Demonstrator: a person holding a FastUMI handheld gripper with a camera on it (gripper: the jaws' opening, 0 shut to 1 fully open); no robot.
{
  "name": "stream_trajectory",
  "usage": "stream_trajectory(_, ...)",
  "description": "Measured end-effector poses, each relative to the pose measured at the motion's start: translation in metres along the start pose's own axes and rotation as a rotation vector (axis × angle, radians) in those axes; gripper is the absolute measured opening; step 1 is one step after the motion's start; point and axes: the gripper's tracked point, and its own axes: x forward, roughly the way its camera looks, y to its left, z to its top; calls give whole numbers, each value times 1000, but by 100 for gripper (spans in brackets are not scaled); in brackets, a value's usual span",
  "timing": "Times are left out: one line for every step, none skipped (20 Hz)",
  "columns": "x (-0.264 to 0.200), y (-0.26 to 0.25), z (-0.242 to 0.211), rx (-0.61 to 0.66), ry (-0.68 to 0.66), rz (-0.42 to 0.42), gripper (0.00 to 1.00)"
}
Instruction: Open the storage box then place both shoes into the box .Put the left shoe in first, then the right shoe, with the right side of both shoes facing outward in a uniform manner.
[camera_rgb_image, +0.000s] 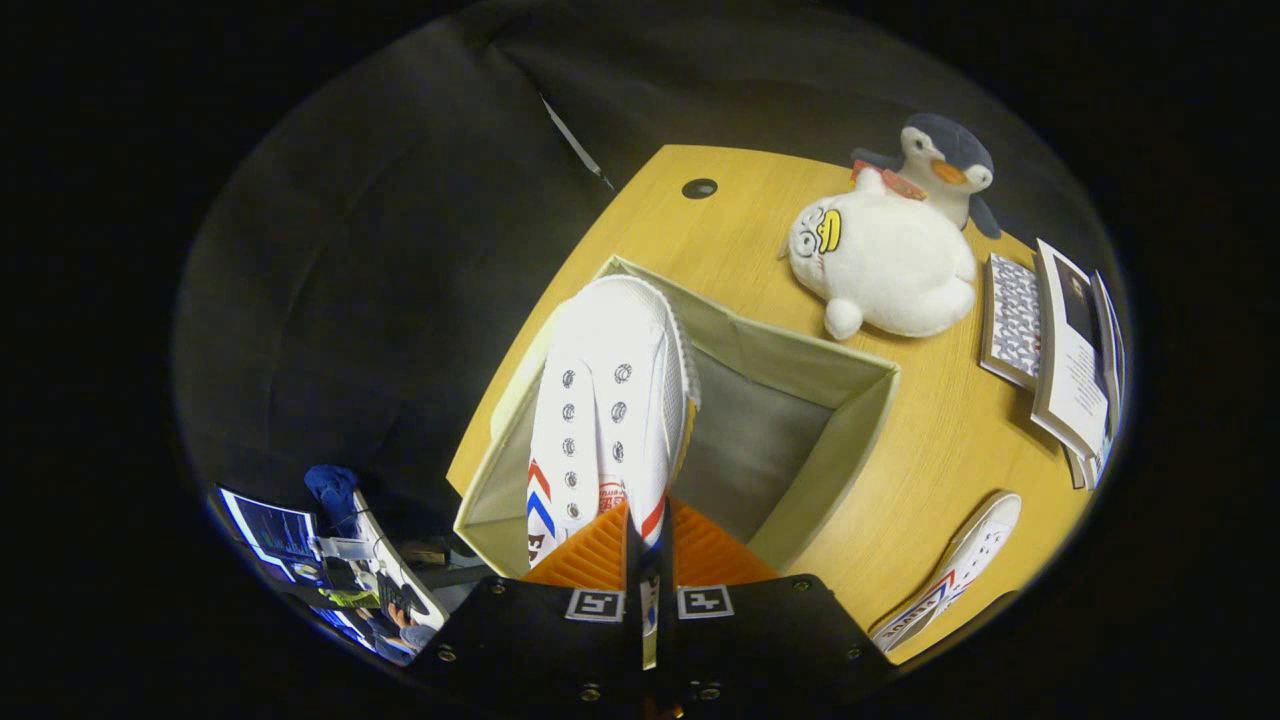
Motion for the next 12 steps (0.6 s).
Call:
stream_trajectory(11,-3,-1,-5,19,-30,5)
stream_trajectory(23,-8,-4,-6,44,-63,5)
stream_trajectory(34,-12,-5,-7,67,-96,5)
stream_trajectory(45,-14,-6,-5,89,-122,5)
stream_trajectory(55,-14,-7,-3,109,-140,5)
stream_trajectory(65,-13,-9,2,129,-152,5)
stream_trajectory(74,-13,-12,9,156,-166,5)
stream_trajectory(81,-12,-13,13,171,-175,5)
stream_trajectory(87,-11,-13,8,177,-182,5)
stream_trajectory(90,-12,-14,5,182,-196,5)
stream_trajectory(92,-13,-14,8,176,-206,5)
stream_trajectory(94,-12,-15,10,173,-204,5)
